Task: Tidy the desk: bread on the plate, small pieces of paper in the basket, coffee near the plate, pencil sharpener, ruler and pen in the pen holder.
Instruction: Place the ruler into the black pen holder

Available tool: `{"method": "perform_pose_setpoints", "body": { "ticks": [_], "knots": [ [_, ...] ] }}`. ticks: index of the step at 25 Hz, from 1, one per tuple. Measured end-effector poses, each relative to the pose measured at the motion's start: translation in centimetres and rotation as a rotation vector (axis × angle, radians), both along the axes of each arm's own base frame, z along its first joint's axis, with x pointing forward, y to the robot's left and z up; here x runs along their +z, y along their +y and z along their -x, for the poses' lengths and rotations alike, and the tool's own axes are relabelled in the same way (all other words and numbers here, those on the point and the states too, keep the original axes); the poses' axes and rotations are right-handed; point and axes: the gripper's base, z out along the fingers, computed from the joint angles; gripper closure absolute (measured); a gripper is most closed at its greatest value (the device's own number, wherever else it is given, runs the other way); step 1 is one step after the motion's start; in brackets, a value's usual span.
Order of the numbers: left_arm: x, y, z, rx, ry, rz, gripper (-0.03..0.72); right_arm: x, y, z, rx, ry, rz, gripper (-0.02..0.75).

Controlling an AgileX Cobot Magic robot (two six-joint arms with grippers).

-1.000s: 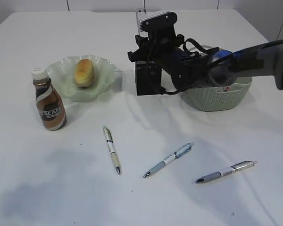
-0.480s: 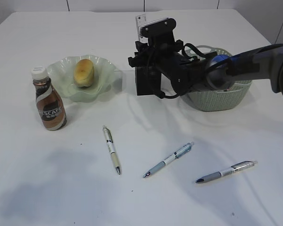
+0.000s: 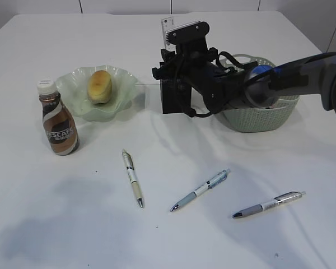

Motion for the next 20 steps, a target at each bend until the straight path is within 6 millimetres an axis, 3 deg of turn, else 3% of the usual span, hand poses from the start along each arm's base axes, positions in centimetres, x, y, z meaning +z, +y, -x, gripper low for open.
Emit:
{"method": "perform_pose_setpoints", "body": {
  "ticks": [10,20],
  "knots": [
    [0.0,0.0,-0.01,0.0,-0.001,0.0,0.222,-0.02,-0.17,-0.05,-0.023,0.014,-0.038,0.354],
    [0.01,-0.01,-0.04,0.0,-0.004,0.001,0.222,0.59,-0.22,-0.02,-0.029,0.009,-0.052,0.349]
  ]
}}
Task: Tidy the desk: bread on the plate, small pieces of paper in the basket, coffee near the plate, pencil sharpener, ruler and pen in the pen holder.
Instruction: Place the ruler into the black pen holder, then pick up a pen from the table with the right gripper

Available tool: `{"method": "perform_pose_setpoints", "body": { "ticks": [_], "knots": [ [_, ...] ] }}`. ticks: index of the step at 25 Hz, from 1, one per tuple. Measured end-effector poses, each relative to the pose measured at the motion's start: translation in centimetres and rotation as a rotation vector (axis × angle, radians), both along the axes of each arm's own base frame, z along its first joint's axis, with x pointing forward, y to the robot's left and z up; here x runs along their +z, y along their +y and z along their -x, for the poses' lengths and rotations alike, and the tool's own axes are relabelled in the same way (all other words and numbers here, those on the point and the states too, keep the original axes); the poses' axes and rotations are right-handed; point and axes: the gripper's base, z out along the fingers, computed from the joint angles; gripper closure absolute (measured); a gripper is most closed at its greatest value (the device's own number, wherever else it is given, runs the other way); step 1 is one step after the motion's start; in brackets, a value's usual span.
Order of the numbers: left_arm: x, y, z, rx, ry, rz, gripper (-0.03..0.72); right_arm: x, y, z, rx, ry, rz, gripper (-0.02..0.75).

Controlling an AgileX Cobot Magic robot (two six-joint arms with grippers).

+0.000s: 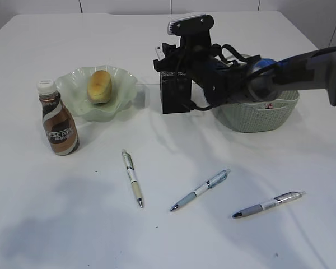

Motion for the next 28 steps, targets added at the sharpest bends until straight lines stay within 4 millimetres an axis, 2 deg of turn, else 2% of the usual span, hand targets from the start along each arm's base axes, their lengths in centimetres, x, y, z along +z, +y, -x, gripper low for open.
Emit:
{"method": "perform_pose_setpoints", "body": {
  "ticks": [5,7,10,12,13,14,17,19,20,21,22,24,28],
  "knots": [
    [0.0,0.0,-0.1,-0.002,-0.014,0.003,0.222,3.3,0.0,0.2,0.006,-0.007,-0.013,0.349],
    [0.1,0.0,-0.2,-0.002,-0.018,0.004,0.222,3.3,0.0,0.2,0.006,-0.007,-0.013,0.349],
    [0.1,0.0,-0.2,-0.002,-0.019,0.004,0.222,6.8,-0.1,1.0,0.024,0.031,-0.009,0.349],
    [0.1,0.0,-0.2,-0.002,-0.019,0.004,0.222,8.2,-0.2,1.5,0.033,0.054,-0.004,0.35],
    [0.1,0.0,-0.2,-0.002,-0.021,0.004,0.222,8.2,-0.2,1.5,0.033,0.054,-0.004,0.35],
    [0.1,0.0,-0.2,-0.002,-0.021,0.004,0.222,9.9,-0.3,2.1,0.044,0.082,0.001,0.35],
    [0.1,0.0,-0.2,-0.002,-0.021,0.004,0.222,12.9,-0.7,3.6,0.065,0.137,0.014,0.35],
    [0.1,0.0,-0.2,-0.002,-0.021,0.004,0.222,12.9,-0.7,3.6,0.065,0.137,0.014,0.35],
    [0.1,0.0,-0.2,-0.002,-0.021,0.004,0.222,11.9,-0.6,3.9,0.082,0.253,0.05,0.35],
    [0.1,0.0,-0.2,-0.002,-0.021,0.004,0.222,16.2,-1.2,5.5,0.088,0.193,0.03,0.35],
    [0.1,0.0,-0.2,-0.002,-0.021,0.004,0.222,17.4,-1.4,6.4,0.097,0.212,0.035,0.35],
    [0.1,0.0,-0.2,-0.002,-0.021,0.004,0.222,19.2,-1.8,7.8,0.111,0.247,0.046,0.35],
    [0.1,0.0,-0.2,-0.002,-0.021,0.004,0.222,21.5,-2.4,9.9,0.13,0.295,0.063,0.35]
  ]
}}
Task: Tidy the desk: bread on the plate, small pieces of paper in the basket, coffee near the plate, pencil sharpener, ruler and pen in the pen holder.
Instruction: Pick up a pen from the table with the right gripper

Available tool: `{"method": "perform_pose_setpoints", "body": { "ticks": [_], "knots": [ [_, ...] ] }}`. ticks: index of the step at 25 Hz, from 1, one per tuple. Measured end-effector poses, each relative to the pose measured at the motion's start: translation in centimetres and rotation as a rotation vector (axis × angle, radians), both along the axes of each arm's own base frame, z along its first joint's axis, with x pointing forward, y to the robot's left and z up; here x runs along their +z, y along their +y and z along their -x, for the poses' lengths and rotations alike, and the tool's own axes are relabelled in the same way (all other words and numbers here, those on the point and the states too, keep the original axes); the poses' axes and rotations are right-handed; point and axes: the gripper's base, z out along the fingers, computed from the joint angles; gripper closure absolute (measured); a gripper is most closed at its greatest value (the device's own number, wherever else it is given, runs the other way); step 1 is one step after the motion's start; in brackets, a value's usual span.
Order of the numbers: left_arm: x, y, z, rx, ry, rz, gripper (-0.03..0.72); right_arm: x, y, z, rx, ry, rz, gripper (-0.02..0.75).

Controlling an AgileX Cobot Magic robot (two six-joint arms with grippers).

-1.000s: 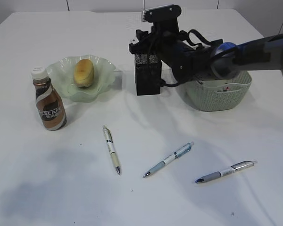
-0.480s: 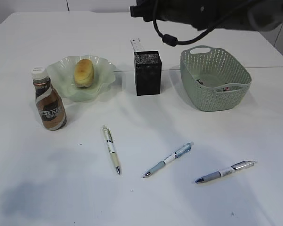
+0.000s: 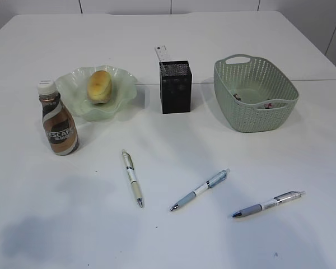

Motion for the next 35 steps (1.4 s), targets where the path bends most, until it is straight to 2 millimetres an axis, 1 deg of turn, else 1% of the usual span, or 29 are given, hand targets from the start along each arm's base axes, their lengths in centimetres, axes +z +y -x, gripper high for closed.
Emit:
{"method": "perform_pose_setpoints", "body": {
  "ticks": [1,4,5,6,8,9,11,16,18,20,27,35],
  "knots": [
    [0.0,0.0,0.0,0.0,0.0,0.0,0.222,1.1,-0.3,1.1,0.01,0.023,0.009,0.35],
    [0.0,0.0,0.0,0.0,0.0,0.0,0.222,2.7,-0.8,2.7,0.021,0.041,0.015,0.35],
    [0.0,0.0,0.0,0.0,0.0,0.0,0.222,2.8,-0.9,2.9,0.022,0.044,0.016,0.35],
    [0.0,0.0,0.0,0.0,0.0,0.0,0.222,3.6,-1.2,3.6,0.026,0.048,0.024,0.35],
    [0.0,0.0,0.0,0.0,0.0,0.0,0.222,3.6,-1.2,3.6,0.026,0.048,0.024,0.35],
    [0.0,0.0,0.0,0.0,0.0,0.0,0.222,4.2,-1.5,4.6,0.034,0.069,0.043,0.35],
    [0.0,0.0,0.0,0.0,0.0,0.0,0.222,4.3,-1.6,5.2,0.032,0.11,0.038,0.35],
    [0.0,0.0,0.0,0.0,0.002,0.0,0.222,3.3,-2.0,6.1,-0.034,0.32,-0.016,0.35],
    [0.0,0.0,0.1,0.001,0.008,-0.002,0.222,2.8,-2.3,6.4,-0.098,0.394,-0.038,0.35],
    [0.0,0.0,0.1,0.001,0.012,-0.002,0.222,2.3,-3.0,6.7,-0.21,0.487,-0.052,0.35],
    [-0.1,0.0,0.2,0.002,0.019,-0.004,0.222,1.5,-3.9,7.4,-0.388,0.629,-0.083,0.35],
    [-0.1,0.1,0.2,0.002,0.019,-0.006,0.222,0.8,-4.3,8.3,-0.483,0.759,-0.091,0.35]
  ]
}}
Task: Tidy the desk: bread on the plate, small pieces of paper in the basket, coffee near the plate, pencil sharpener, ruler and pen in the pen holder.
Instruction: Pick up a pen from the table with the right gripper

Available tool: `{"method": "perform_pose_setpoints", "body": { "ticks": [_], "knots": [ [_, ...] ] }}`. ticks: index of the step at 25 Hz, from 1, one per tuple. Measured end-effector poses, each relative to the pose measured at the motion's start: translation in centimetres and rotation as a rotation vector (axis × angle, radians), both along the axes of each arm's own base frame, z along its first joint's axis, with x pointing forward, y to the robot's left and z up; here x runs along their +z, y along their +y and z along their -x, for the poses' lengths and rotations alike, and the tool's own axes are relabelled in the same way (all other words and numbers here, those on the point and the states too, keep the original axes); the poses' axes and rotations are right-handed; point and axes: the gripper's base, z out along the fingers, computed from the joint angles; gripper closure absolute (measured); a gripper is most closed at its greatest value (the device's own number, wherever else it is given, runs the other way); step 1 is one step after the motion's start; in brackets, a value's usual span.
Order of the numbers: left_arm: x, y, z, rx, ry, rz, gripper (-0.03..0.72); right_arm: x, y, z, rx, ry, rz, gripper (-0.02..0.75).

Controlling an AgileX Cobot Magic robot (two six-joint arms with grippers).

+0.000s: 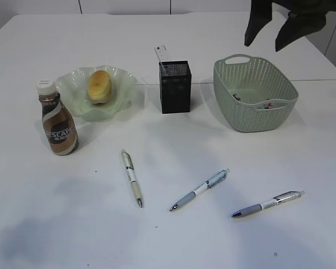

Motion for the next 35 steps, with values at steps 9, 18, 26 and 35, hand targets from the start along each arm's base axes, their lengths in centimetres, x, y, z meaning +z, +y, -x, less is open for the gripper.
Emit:
{"method": "perform_pose_setpoints", "body": {
  "ticks": [9,18,26,35],
  "knots": [
    [0.0,-0.4,0.1,-0.041,-0.001,-0.01,0.222,-2.9,-0.2,0.4,-0.03,0.105,0.025,0.35],
    [0.0,-0.4,0.0,-0.053,-0.005,-0.038,0.222,-6.2,-1.0,2.7,-0.059,0.225,0.06,0.376],
    [-0.1,-0.4,-0.1,-0.053,0.005,-0.04,0.222,-10.1,-2.0,5.2,-0.135,0.36,0.093,0.43],
    [-0.2,-0.5,-0.2,-0.053,0.01,-0.036,0.222,-13.4,-2.4,6.2,-0.148,0.402,0.11,0.435]
  ]
}}
